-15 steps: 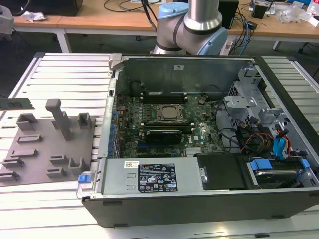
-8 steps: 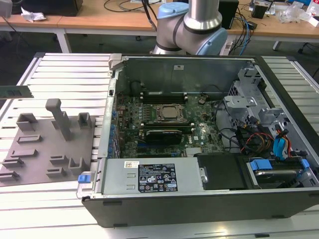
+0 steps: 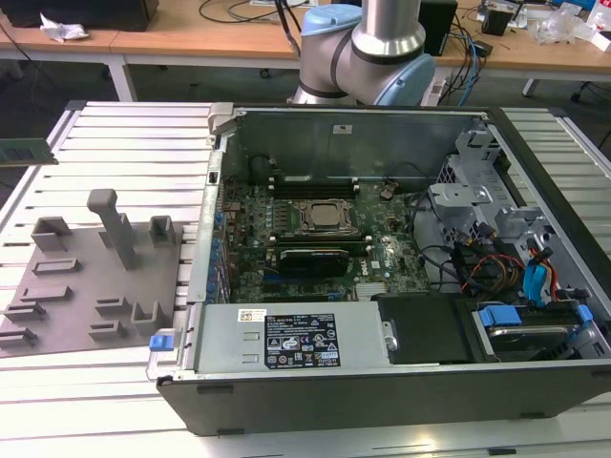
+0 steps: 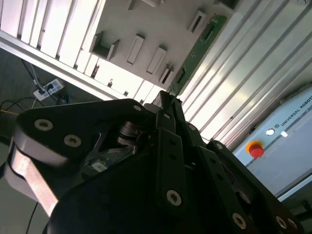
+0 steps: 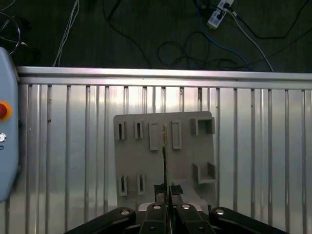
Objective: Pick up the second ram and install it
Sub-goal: 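Pick up the second ram and move it above second insertion slot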
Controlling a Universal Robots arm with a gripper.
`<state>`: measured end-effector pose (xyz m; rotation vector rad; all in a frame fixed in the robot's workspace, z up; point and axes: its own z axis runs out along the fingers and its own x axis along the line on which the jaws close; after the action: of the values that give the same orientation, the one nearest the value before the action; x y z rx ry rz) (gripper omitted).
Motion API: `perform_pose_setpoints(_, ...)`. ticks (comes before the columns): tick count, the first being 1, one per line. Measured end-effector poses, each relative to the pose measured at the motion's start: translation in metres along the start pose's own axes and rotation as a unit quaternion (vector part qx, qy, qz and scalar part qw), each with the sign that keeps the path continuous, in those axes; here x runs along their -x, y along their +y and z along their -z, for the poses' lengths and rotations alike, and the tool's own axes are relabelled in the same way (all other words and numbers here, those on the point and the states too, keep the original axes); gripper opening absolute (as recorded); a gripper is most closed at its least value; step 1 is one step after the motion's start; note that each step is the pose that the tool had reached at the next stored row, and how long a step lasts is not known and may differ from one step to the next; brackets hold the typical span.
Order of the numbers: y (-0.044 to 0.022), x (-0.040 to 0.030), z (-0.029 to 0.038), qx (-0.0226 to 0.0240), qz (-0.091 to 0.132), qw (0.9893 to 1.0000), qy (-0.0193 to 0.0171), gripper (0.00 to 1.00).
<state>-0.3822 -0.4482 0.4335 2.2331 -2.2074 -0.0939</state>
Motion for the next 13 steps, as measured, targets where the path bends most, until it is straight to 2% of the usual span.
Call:
perform_pose_setpoints(8,0.0003,0.0012,0.0140,0.0000,0.000,1.0000,-0.0002,0.14)
perform_pose_setpoints(13,0.0007,0.0024,0.0274,0.0000,0.000,1.0000,-0.0013,0.14)
